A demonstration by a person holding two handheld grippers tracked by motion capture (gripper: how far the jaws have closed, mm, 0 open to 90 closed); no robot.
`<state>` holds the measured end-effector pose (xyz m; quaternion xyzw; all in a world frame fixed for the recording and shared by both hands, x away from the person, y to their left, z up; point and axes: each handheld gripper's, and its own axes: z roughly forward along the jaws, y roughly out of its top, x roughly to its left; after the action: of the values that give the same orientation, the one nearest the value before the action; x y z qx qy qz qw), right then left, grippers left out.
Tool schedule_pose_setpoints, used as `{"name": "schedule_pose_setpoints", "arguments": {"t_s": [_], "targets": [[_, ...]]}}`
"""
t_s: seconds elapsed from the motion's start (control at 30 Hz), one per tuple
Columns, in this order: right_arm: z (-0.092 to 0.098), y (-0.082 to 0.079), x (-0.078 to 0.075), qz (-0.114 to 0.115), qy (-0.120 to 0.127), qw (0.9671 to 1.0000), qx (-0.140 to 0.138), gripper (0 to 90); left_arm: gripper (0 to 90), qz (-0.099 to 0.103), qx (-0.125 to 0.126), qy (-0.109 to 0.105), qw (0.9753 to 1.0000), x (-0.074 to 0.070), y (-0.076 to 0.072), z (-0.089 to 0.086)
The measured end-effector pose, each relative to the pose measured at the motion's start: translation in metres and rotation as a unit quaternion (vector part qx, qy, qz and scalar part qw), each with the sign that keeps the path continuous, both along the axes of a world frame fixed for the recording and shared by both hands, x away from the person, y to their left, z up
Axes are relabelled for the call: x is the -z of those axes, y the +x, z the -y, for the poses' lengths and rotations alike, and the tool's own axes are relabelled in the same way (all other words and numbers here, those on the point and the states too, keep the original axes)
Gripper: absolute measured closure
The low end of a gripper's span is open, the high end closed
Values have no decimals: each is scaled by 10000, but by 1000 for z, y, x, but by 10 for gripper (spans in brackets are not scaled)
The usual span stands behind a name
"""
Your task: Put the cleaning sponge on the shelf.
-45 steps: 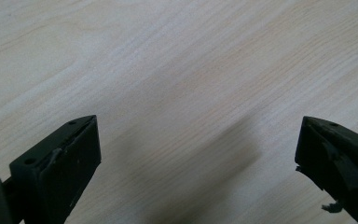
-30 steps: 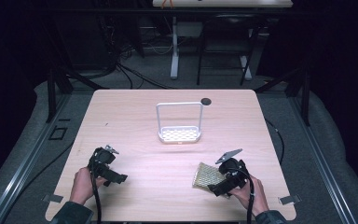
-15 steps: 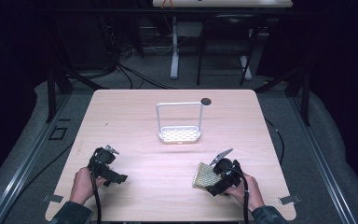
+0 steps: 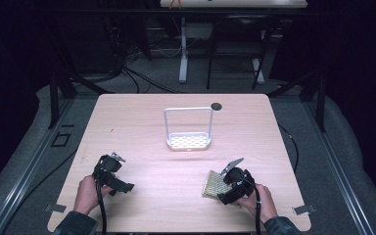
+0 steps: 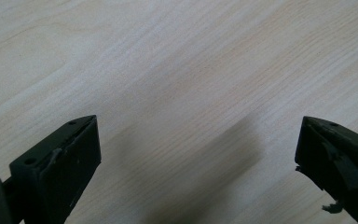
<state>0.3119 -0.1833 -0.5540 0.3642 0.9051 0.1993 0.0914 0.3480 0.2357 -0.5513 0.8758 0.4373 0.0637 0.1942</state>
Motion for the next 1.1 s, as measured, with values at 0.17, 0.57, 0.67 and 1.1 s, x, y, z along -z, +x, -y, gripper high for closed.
{"name": "schedule_pose_setpoints", "arguments": {"t_s": [0.17,0.57,0.67,1.1], "targets": [[-1,-1,0,19,-50,10000,21,217,3,0,-3,11,10000,0,0,1],[4,1,-1,23,15,9999,134,344,3,-9,-1,30,10000,0,0,0],[5,2,-1,7,37,9999,156,371,3,-9,2,31,10000,0,0,0],[8,2,-3,159,31,9993,339,529,3,-2,-6,13,10000,0,0,-1]]}}
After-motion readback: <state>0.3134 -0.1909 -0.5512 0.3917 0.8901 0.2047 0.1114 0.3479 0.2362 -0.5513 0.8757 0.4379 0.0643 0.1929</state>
